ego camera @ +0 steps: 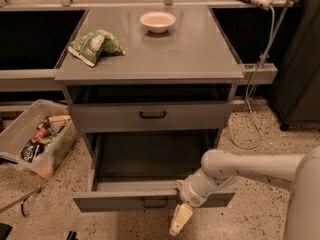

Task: Open middle drawer

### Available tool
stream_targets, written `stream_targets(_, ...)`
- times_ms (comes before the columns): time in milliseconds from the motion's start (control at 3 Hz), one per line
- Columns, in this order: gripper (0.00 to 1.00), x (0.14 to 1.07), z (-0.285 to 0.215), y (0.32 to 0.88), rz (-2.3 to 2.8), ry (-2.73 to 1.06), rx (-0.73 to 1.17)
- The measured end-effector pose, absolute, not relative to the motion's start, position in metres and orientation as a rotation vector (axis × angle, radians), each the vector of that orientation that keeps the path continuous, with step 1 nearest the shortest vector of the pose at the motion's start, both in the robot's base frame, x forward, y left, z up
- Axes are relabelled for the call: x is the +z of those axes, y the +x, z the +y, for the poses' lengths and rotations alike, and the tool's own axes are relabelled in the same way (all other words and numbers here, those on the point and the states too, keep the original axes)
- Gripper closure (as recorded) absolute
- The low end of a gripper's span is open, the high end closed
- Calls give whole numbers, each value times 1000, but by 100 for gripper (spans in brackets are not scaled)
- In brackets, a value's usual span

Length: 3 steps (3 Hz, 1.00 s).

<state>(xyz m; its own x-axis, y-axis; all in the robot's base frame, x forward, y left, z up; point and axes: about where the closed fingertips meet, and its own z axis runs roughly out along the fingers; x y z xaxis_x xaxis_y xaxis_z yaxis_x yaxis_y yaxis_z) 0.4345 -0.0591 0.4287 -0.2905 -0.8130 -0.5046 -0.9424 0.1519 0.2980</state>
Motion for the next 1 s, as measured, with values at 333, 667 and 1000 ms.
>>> stream_targets(333,0,434,-62,408,2243,-1672,865)
stream_targets(667,0,454,-73,357,2308,-1607,902)
stream_targets(1000,0,454,-73,356,2308,-1607,903)
